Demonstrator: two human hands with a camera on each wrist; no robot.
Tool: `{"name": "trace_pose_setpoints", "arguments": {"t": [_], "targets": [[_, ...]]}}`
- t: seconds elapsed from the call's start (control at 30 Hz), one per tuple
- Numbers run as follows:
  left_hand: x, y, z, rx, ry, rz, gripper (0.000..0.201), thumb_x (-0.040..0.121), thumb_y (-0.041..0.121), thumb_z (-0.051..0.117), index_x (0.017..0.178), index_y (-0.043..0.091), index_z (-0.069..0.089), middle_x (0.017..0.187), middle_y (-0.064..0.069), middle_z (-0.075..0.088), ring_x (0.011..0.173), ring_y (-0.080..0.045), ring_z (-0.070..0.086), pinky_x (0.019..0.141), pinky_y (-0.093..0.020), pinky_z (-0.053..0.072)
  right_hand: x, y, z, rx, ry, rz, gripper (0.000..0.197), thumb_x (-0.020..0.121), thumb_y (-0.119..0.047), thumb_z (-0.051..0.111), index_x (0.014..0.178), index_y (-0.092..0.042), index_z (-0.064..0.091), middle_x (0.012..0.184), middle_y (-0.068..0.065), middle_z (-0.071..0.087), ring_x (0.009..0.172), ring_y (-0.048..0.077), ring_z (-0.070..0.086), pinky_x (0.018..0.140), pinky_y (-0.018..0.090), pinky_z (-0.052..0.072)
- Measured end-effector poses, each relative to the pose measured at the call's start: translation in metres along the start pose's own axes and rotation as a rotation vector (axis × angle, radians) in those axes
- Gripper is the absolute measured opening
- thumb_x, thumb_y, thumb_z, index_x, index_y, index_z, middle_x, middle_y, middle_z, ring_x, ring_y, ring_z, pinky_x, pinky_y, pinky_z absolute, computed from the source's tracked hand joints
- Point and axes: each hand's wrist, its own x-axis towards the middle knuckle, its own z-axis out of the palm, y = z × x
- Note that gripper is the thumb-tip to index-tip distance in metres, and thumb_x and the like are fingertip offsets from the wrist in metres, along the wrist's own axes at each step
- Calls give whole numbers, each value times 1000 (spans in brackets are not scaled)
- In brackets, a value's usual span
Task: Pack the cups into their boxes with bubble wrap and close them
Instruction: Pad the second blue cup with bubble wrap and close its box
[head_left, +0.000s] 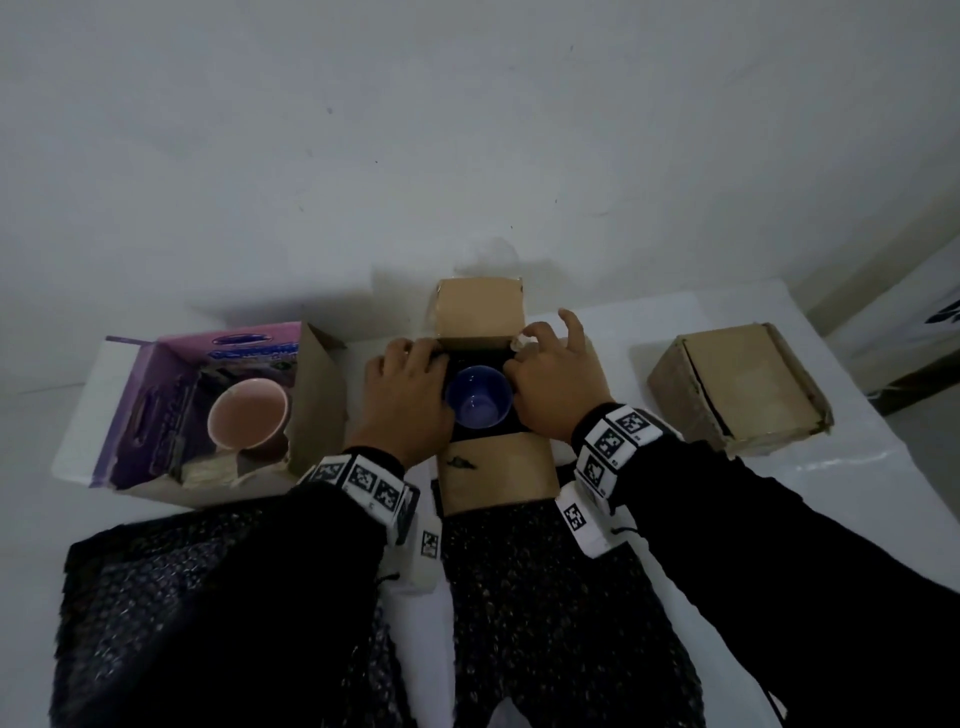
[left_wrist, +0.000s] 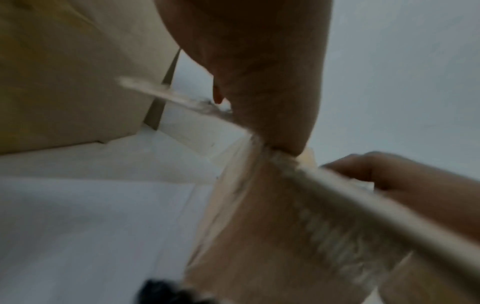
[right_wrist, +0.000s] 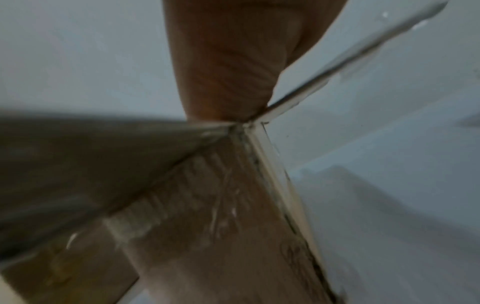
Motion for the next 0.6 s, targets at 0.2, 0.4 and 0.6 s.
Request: {"name": "trace_pose_setpoints", "arguments": {"t": [0.2, 0.4, 0.6], "targets": [[-38, -9, 20, -584, 117, -170, 54, 87, 39, 52, 134, 11, 48, 125, -9, 51, 109, -25, 56, 82, -44, 56, 2, -15, -14, 132, 173, -122, 30, 85, -21, 58, 114, -20, 65, 116, 2, 67, 107, 25, 55, 80, 35, 37], [-50, -3, 17, -997, 69, -174, 67, 90, 31, 65, 149, 19, 34, 138, 7, 50, 118, -3, 53, 88, -20, 53, 21, -24, -4, 208, -148, -213, 52, 100, -23, 42, 151, -23, 31, 155, 0, 33, 137, 25, 33, 115, 47, 23], [-52, -18, 13, -1117, -136, -121, 99, 68, 58, 77, 151, 33, 28, 146, 10, 42, 129, -3, 42, 102, -31, 49, 32, -25, -8, 102, -260, -226, 56, 101, -28, 41, 153, -24, 21, 157, 1, 28, 135, 28, 32, 110, 48, 27]]}}
